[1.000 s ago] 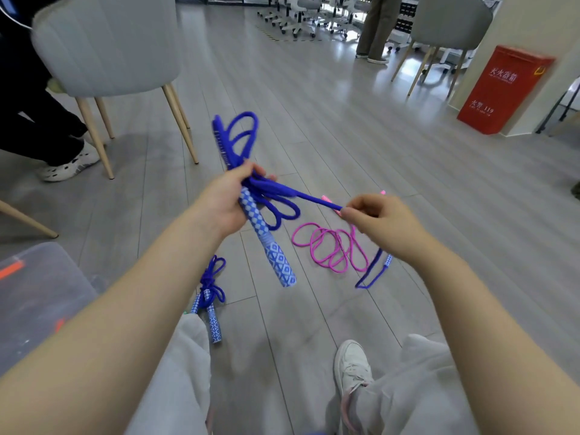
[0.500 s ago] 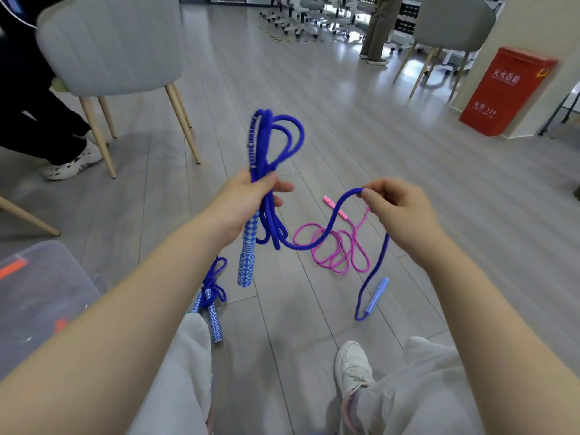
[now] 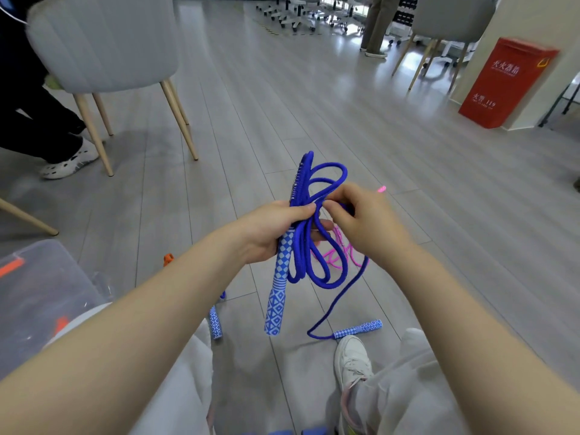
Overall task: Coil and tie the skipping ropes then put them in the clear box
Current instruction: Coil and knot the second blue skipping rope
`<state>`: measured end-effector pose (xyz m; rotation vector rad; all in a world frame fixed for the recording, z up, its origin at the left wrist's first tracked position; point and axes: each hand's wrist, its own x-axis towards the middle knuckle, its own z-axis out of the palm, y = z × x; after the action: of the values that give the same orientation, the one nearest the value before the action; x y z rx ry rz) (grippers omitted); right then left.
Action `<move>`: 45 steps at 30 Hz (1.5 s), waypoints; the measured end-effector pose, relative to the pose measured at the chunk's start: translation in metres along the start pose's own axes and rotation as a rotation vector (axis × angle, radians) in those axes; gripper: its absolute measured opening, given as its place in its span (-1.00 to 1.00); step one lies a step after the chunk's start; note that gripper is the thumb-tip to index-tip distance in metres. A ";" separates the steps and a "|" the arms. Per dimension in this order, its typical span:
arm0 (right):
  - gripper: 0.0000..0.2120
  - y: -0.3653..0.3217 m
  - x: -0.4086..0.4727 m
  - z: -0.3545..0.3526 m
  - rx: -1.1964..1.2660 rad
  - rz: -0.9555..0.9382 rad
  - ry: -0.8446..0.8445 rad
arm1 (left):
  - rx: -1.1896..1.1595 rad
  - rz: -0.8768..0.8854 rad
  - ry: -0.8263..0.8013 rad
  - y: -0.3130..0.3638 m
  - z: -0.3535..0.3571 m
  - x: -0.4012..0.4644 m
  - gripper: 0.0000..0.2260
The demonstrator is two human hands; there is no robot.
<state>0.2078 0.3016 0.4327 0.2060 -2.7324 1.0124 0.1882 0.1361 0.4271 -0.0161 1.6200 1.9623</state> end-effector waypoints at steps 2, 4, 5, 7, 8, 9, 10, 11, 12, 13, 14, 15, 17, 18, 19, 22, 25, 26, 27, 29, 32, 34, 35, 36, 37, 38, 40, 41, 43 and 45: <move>-0.88 0.003 0.000 0.003 -0.116 -0.032 -0.017 | 0.012 -0.008 -0.004 -0.003 -0.001 0.002 -0.82; -0.85 0.005 0.001 0.004 -0.166 -0.035 -0.030 | 0.045 -0.011 -0.035 -0.005 -0.002 0.002 -0.85; -0.84 0.005 0.001 0.005 -0.188 -0.036 -0.040 | 0.070 -0.014 -0.052 -0.005 -0.002 0.002 -0.87; -0.83 0.007 0.001 0.004 -0.207 -0.036 -0.069 | 0.101 -0.013 -0.064 -0.005 0.000 0.001 -0.88; -0.81 0.008 0.001 0.003 -0.200 -0.021 -0.086 | 0.117 -0.005 -0.059 -0.005 0.000 0.001 -0.88; -0.77 0.009 0.000 0.000 -0.185 0.001 -0.101 | 0.145 0.007 -0.050 -0.004 -0.001 0.001 -0.89; -0.73 0.010 0.001 -0.005 -0.170 0.027 -0.110 | 0.177 0.019 -0.037 -0.003 -0.003 0.001 -0.89; -0.70 0.013 0.001 -0.010 -0.155 0.050 -0.112 | 0.193 0.027 -0.015 -0.001 -0.006 0.002 -0.88; -0.68 0.016 0.002 -0.015 -0.135 0.073 -0.109 | 0.183 0.036 0.016 0.002 -0.011 0.002 -0.86; -0.67 0.019 0.003 -0.021 -0.113 0.094 -0.099 | 0.155 0.053 0.055 0.007 -0.017 0.002 -0.85; -0.65 0.024 0.004 -0.028 -0.093 0.113 -0.082 | 0.117 0.083 0.100 0.013 -0.024 0.003 -0.83; -0.65 0.027 0.004 -0.035 -0.079 0.135 -0.064 | 0.066 0.119 0.155 0.020 -0.033 0.004 -0.81; -0.70 0.033 0.004 -0.050 -0.060 0.191 -0.028 | -0.109 0.177 0.285 0.033 -0.054 0.004 -0.81; -0.73 0.034 0.004 -0.055 -0.044 0.216 -0.017 | -0.205 0.194 0.350 0.039 -0.063 0.004 -0.83; -0.77 0.035 0.005 -0.058 -0.015 0.233 -0.013 | -0.269 0.204 0.405 0.041 -0.071 0.004 -0.85; -0.79 0.029 0.006 -0.052 0.128 0.252 0.001 | -0.283 0.191 0.456 0.038 -0.071 0.002 -0.88; -0.81 0.018 0.008 -0.037 0.312 0.236 0.053 | -0.251 0.157 0.384 0.034 -0.053 -0.001 -0.87; -0.83 0.015 0.008 -0.031 0.367 0.226 0.067 | -0.235 0.148 0.352 0.032 -0.048 -0.001 -0.86; -0.85 0.011 0.008 -0.025 0.402 0.209 0.071 | -0.213 0.139 0.322 0.031 -0.043 -0.002 -0.86; -0.89 0.005 0.007 -0.013 0.412 0.162 0.066 | -0.155 0.123 0.277 0.027 -0.036 0.000 -0.86; -0.90 0.001 0.006 0.004 0.371 0.090 0.073 | -0.107 0.100 0.203 0.019 -0.025 0.002 -0.84; -0.91 -0.002 0.004 0.013 0.310 0.048 0.045 | -0.082 0.070 0.134 0.015 -0.019 0.002 -0.78; -0.88 -0.003 0.003 0.016 0.258 0.020 0.021 | -0.062 0.057 0.102 0.013 -0.016 0.002 -0.76; -0.83 -0.005 0.001 0.019 0.206 -0.003 -0.004 | -0.038 0.051 0.081 0.011 -0.014 0.001 -0.74; -0.79 -0.007 0.000 0.019 0.166 -0.014 -0.024 | -0.010 0.056 0.073 0.010 -0.011 0.001 -0.73; -0.75 -0.009 -0.001 0.018 0.144 -0.023 -0.035 | 0.020 0.068 0.080 0.008 -0.010 0.002 -0.72; -0.74 -0.012 -0.002 0.016 0.113 -0.074 -0.049 | 0.074 0.095 0.120 0.006 -0.008 0.003 -0.76; -0.76 -0.013 -0.003 0.016 0.097 -0.106 -0.064 | 0.091 0.105 0.132 0.005 -0.007 0.003 -0.79; -0.83 -0.013 -0.004 0.017 0.080 -0.124 -0.101 | 0.114 0.122 0.138 0.002 -0.004 0.003 -0.83; -0.93 -0.011 -0.004 0.020 0.115 -0.071 -0.126 | 0.144 0.149 0.177 -0.001 0.000 0.002 -0.85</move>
<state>0.2111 0.2807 0.4237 0.3958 -2.7570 1.1747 0.1864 0.1369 0.4256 -0.0129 1.9239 1.9966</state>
